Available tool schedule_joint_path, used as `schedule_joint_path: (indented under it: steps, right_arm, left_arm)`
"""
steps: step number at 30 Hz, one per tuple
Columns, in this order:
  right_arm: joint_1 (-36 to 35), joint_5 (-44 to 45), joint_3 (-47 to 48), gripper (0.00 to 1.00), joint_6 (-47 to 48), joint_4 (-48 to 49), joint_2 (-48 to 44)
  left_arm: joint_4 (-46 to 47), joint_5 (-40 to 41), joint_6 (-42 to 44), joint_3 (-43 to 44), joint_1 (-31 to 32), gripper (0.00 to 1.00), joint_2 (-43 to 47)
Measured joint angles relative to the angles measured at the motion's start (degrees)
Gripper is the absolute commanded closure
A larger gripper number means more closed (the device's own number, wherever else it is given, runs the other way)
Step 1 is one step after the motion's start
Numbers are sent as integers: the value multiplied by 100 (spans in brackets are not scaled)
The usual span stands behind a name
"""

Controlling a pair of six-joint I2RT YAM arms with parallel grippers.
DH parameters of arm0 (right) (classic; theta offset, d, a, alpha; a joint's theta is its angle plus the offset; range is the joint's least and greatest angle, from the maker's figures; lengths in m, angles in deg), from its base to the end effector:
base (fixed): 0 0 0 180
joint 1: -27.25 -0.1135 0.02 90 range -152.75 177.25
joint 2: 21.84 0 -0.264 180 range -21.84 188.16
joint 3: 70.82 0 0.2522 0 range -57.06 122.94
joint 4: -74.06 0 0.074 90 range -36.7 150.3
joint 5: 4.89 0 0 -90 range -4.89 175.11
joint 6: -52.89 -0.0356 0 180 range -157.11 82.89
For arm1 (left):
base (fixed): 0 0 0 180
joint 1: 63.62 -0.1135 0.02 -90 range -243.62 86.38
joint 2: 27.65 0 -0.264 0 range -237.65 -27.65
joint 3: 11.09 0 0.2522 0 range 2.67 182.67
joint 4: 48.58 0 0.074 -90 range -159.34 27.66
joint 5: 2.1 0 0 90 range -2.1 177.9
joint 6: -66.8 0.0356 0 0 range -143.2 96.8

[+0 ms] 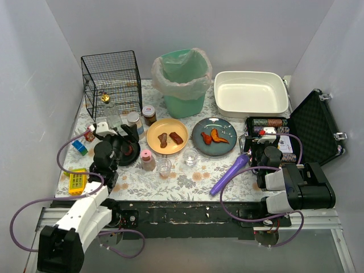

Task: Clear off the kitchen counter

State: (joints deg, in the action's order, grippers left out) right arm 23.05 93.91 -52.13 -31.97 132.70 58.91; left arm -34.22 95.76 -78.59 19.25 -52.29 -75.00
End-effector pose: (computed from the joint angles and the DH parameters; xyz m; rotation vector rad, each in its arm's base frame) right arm 0.2046 0.0096 0.1448 -0.0149 1.6315 -0.1378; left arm 0.1887 -0.0328 0.2288 -0.7283 1.5078 -0.7814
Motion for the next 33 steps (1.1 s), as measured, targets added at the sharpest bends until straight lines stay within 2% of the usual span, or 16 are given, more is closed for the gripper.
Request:
schedule_joint_path:
  steps: [4, 8, 12, 26, 33]
  right_arm:
    - [0, 0, 0, 4, 0, 0, -2]
    - [0, 0, 0, 4, -2, 0, 0]
    - [0, 0, 0, 4, 0, 0, 0]
    - [0, 2, 0, 4, 0, 0, -2]
    - [0, 2, 0, 4, 0, 0, -2]
  left_arm:
    - [-822, 529, -411, 433, 42, 2, 448]
    - [-1541, 1115, -588, 1193, 42, 2, 407]
    - [-1886, 1475, -586, 1670, 42, 2, 343]
    - [-2352, 1440, 4, 2288, 28, 2, -907]
    - [-2361, 1165, 52, 2634, -339, 2, -1300]
